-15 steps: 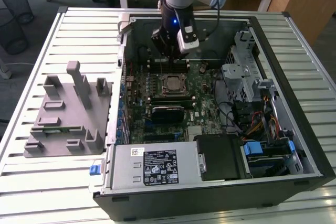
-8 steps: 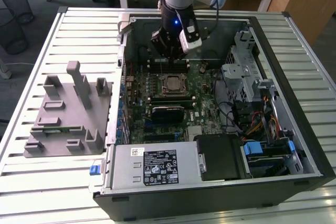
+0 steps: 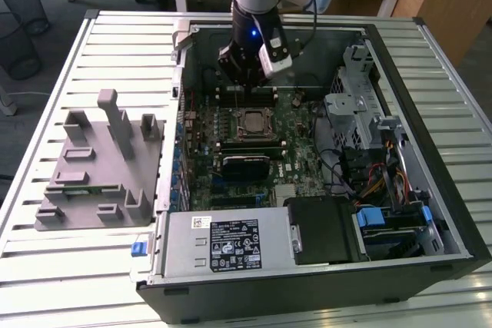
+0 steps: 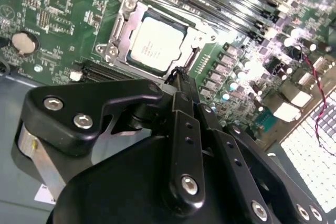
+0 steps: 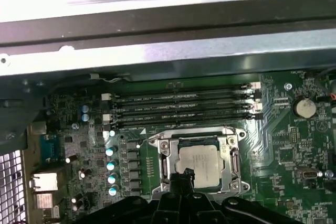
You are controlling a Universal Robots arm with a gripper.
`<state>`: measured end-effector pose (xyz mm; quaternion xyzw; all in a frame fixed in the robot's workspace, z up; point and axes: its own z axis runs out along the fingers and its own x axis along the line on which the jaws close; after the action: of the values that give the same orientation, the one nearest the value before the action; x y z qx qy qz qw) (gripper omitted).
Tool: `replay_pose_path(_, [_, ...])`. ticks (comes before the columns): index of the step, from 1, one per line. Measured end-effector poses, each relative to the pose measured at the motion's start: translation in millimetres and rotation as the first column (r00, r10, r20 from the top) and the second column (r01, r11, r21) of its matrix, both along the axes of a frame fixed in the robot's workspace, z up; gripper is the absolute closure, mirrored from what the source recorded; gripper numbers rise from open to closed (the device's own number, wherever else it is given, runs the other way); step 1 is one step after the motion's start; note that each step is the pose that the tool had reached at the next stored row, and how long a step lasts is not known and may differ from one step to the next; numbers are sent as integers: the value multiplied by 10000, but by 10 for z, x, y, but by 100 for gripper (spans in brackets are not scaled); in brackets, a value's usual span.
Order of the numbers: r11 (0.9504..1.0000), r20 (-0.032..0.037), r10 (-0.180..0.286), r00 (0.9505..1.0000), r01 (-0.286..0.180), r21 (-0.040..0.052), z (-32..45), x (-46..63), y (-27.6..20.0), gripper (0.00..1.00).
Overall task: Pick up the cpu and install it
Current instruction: 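Install the first cpu locking lever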
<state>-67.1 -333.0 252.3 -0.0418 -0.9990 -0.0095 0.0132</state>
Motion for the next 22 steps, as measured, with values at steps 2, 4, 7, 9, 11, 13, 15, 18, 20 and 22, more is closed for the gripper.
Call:
replay_pose_path(2, [9998, 47, 172, 9998, -172, 29, -2, 0, 0, 89])
replay_pose_path(4, [9997, 66, 241, 9997, -241, 46, -5, -17, -1, 89])
replay_pose_path(7, [9996, 88, 275, 9996, -276, 47, -7, -57, -7, 89])
replay_pose_path(9, [9995, 105, 299, 9995, -299, 48, -8, -85, -11, 89])
replay_pose_path(11, [9995, 112, 310, 9995, -310, 48, -8, -113, -11, 89])
replay_pose_path(13, [9995, 112, 311, 9995, -312, 47, -8, -115, -11, 89])
replay_pose_path(15, [9995, 111, 310, 9995, -311, 47, -7, -117, -12, 89])
replay_pose_path(18, [9995, 112, 309, 9995, -309, 48, -8, -124, -12, 89])
replay_pose_path(20, [9995, 112, 310, 9995, -310, 46, -7, -158, -12, 89])
replay_pose_path(22, [9995, 112, 311, 9995, -311, 47, -7, -199, -12, 89])
